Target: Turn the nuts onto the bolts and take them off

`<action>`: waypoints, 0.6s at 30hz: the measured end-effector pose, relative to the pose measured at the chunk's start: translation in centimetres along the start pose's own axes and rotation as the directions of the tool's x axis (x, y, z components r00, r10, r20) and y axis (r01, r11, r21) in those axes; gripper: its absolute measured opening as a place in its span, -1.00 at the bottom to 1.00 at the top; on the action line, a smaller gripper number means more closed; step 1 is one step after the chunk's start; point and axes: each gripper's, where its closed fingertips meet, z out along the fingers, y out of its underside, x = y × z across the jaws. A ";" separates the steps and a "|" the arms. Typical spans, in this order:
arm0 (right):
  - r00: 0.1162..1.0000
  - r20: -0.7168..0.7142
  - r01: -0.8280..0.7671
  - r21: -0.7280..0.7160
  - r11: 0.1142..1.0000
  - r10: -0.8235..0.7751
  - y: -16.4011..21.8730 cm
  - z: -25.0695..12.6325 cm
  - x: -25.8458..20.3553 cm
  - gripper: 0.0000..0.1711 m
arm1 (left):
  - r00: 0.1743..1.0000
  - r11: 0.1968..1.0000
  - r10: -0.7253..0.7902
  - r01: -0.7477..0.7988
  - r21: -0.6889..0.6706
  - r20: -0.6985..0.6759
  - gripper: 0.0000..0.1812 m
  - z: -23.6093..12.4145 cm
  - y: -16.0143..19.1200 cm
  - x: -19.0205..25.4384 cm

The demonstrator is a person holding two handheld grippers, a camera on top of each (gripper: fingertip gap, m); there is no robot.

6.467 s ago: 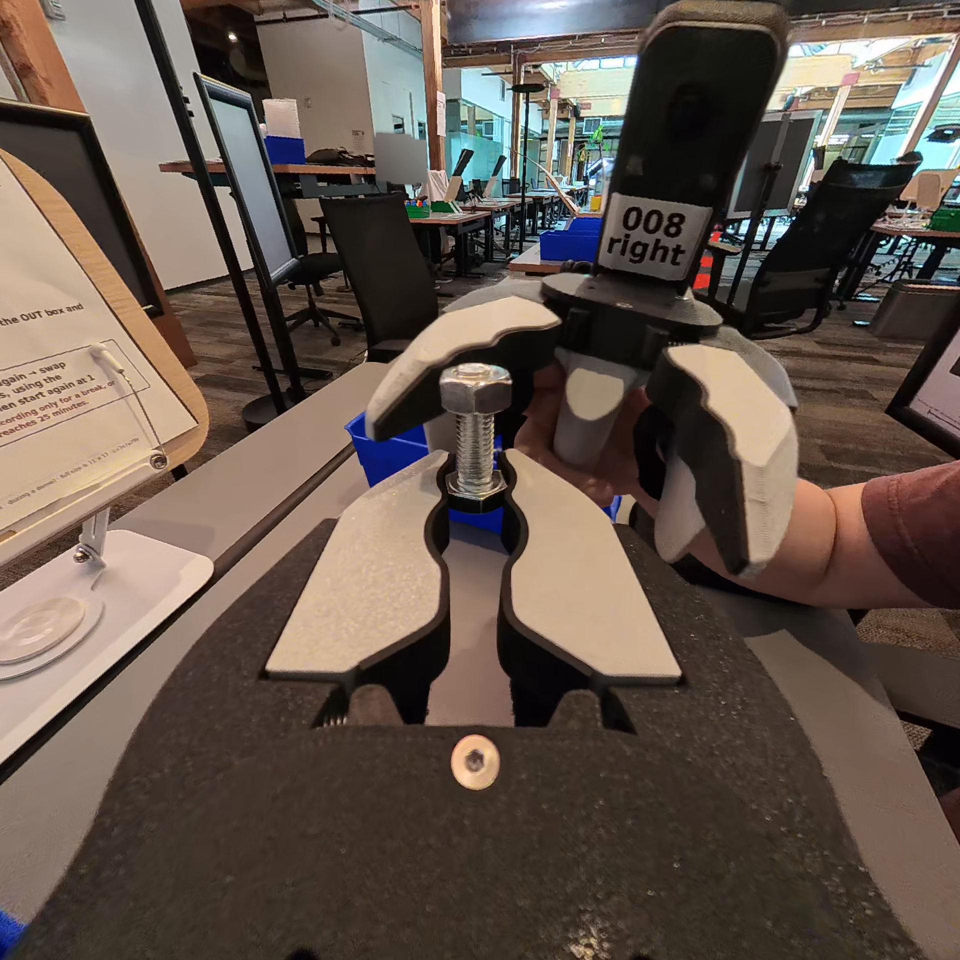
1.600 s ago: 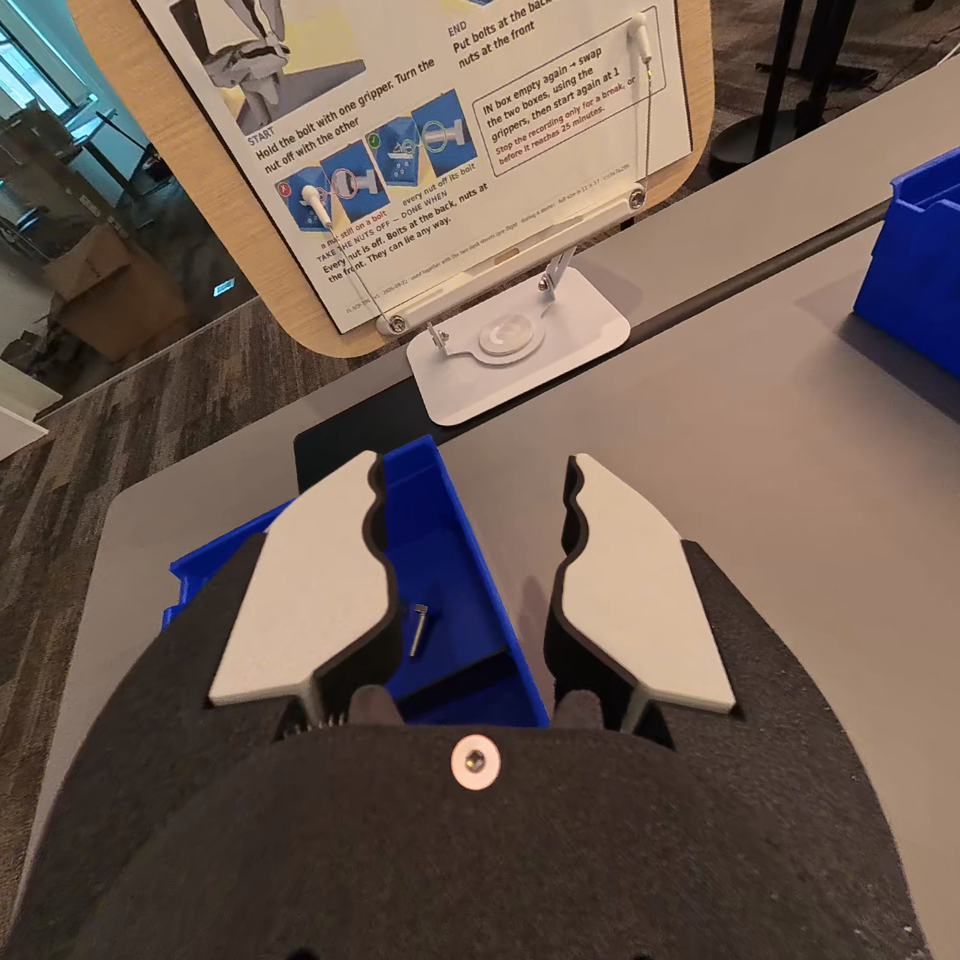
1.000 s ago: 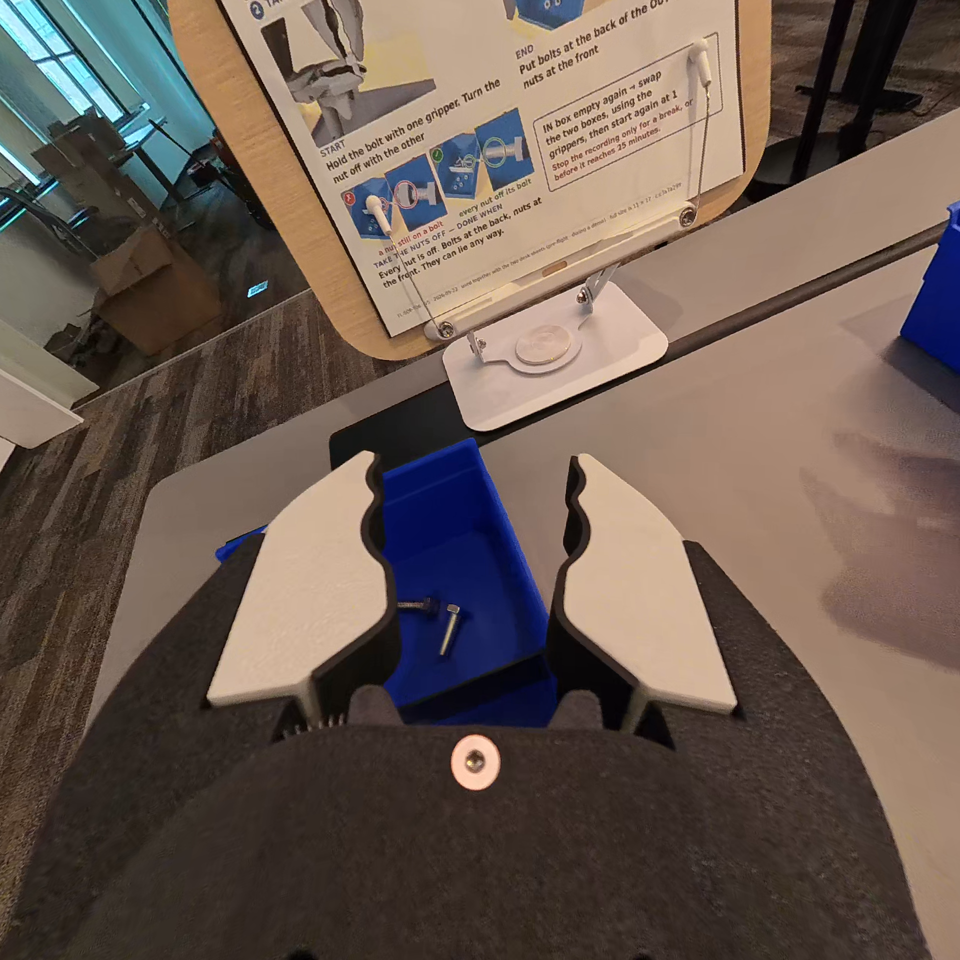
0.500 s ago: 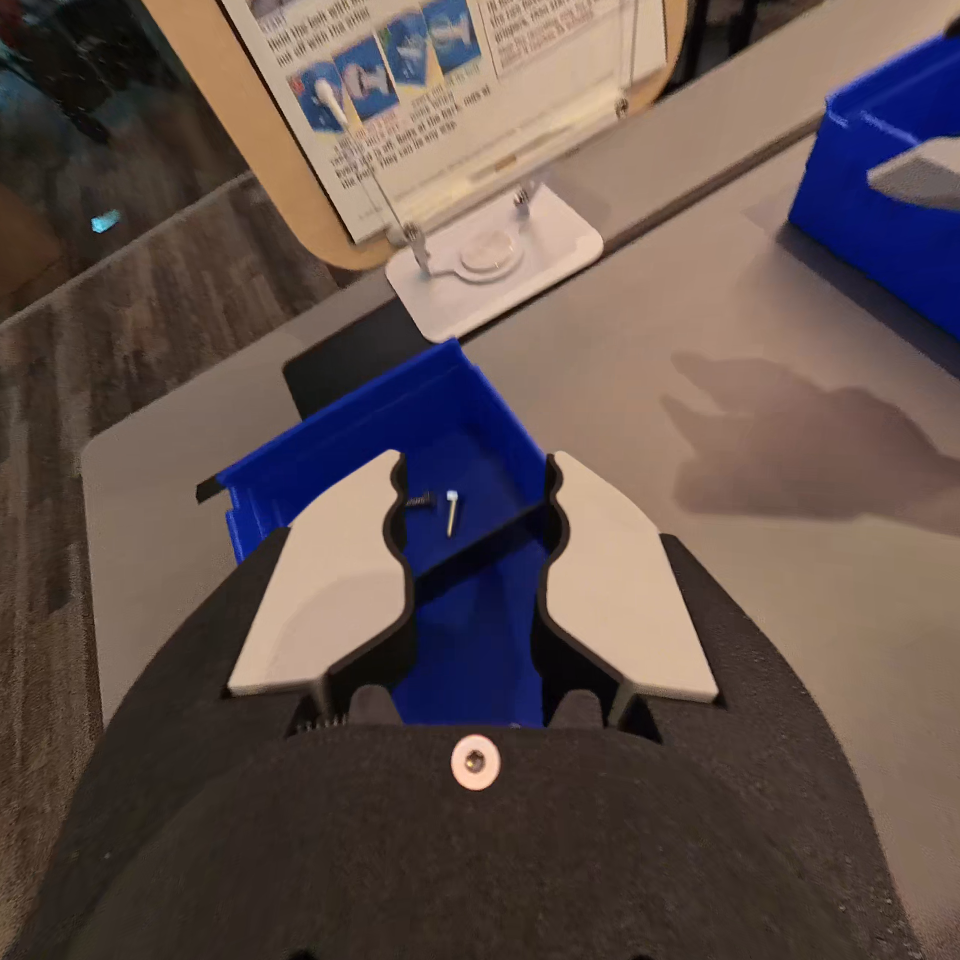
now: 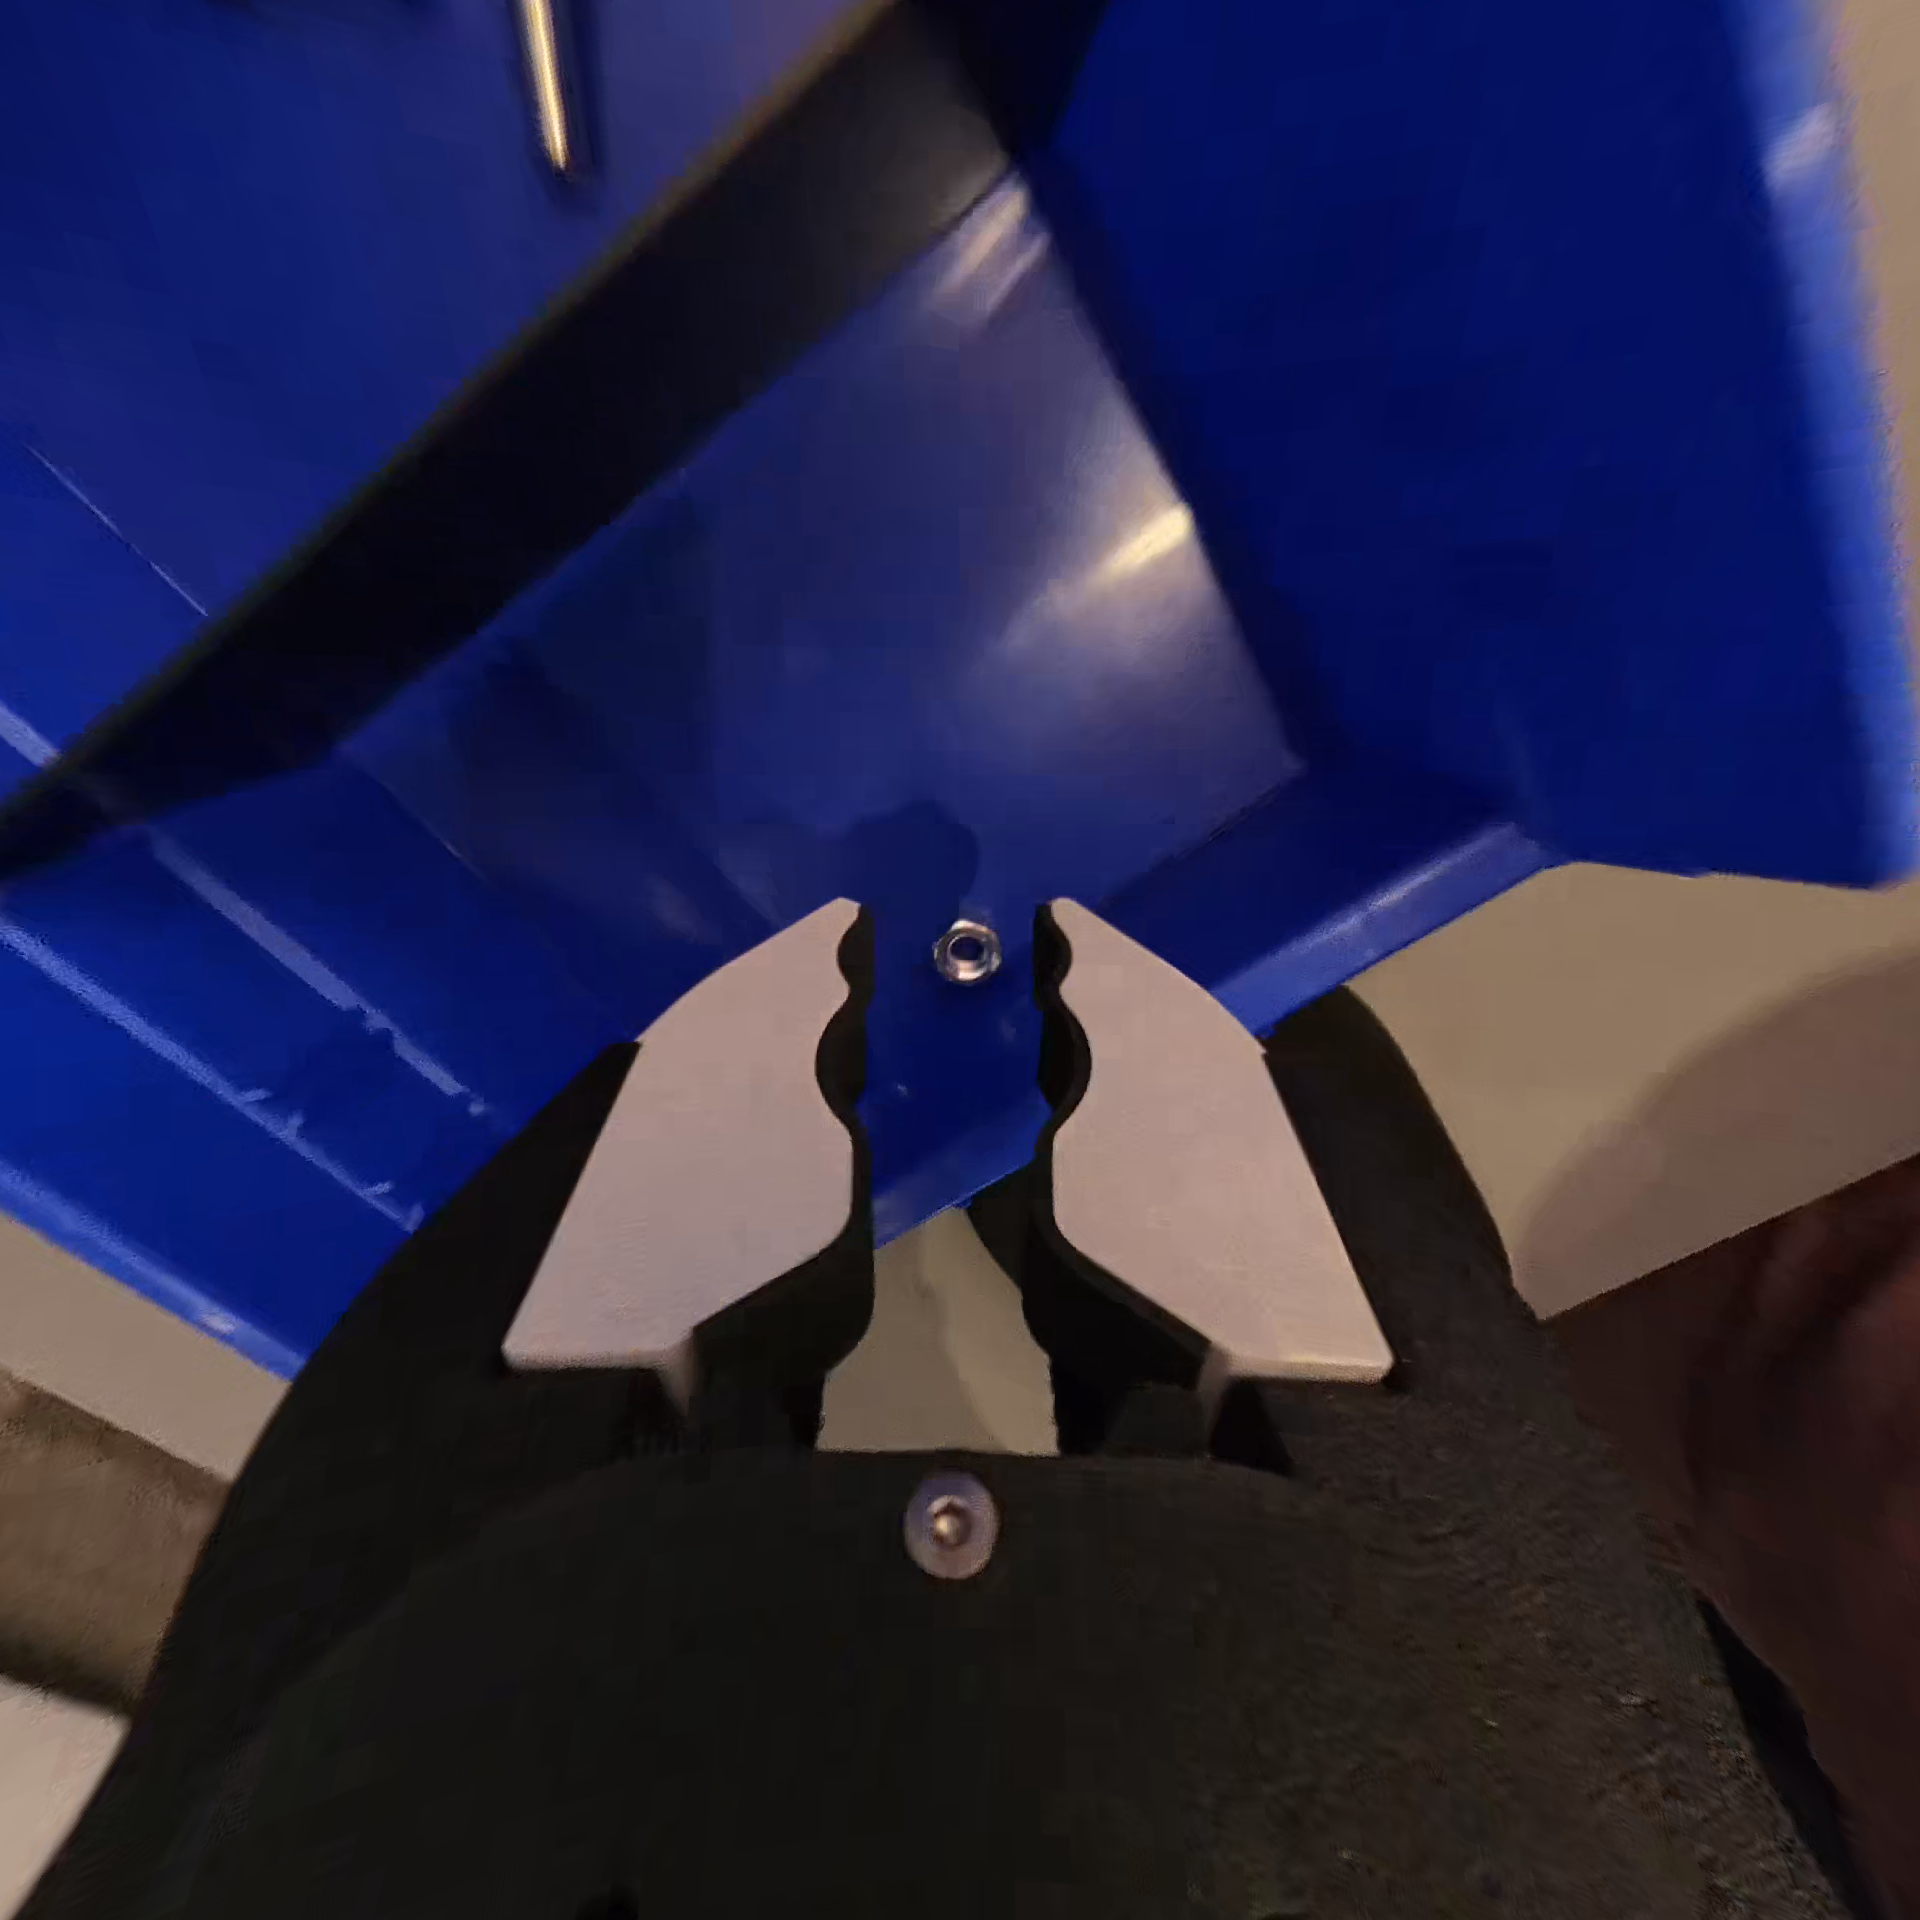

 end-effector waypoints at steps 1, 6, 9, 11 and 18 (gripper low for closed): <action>1.000 0.002 0.004 -0.004 1.000 -0.004 0.1 0.1 -0.1 -0.39 | 1.000 0.998 -0.025 0.025 -0.054 0.001 -0.65 0.7 0.4 -0.2; 0.999 0.016 0.030 -0.025 0.999 -0.030 0.6 0.4 -0.4 -0.38 | 0.993 0.968 -0.120 0.112 -0.225 -0.018 -0.56 1.8 1.6 -0.5; 0.999 0.029 0.032 -0.044 0.999 -0.031 1.3 0.7 -0.4 -0.38 | 0.984 0.962 -0.167 0.150 -0.230 -0.056 -0.58 1.6 1.0 0.1; 0.999 0.039 0.030 -0.059 0.998 -0.028 1.8 1.0 -0.4 -0.38 | 0.984 0.957 -0.173 0.158 -0.241 -0.042 -0.54 1.7 1.0 0.0; 0.998 0.062 0.033 -0.072 0.997 -0.029 2.2 2.2 -0.2 -0.38 | 0.986 0.940 -0.157 0.165 -0.298 0.053 -0.52 2.6 1.7 -1.4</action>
